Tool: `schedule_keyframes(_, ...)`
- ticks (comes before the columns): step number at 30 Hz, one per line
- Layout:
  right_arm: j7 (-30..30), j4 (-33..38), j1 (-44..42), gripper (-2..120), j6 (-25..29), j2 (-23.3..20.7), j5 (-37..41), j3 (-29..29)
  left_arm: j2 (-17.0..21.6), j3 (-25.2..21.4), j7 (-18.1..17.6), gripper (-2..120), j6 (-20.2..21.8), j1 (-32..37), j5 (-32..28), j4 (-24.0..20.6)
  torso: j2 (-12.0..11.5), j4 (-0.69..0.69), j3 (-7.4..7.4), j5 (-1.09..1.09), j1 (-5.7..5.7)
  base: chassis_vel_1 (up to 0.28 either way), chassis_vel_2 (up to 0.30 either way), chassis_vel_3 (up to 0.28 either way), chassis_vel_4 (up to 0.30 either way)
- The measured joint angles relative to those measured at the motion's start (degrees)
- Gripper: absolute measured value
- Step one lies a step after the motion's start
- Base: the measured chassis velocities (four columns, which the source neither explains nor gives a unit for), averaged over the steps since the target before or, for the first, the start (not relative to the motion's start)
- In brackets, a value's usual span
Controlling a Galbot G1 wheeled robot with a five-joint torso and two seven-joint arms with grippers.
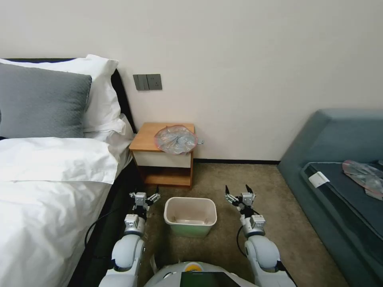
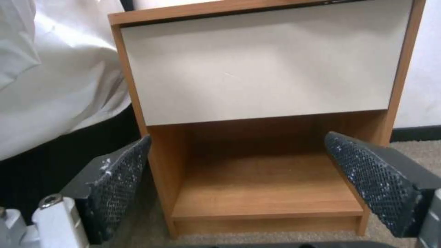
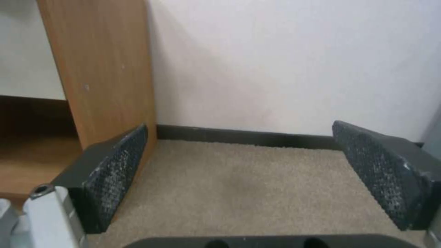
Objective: Pick up the garbage bag from the table and place it over the trash can.
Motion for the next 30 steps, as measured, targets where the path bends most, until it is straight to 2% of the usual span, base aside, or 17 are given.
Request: schedule_keyframes(30, 0.0, 0.0, 0.0, 100, 0.0, 0.0, 0.0, 0.0, 0.0, 0.0, 0.0, 97, 0.0, 0.0, 0.0, 0.0, 0.0, 0.0, 0.0, 0.0, 0.0, 0.0, 0.0, 0.0, 0.0)
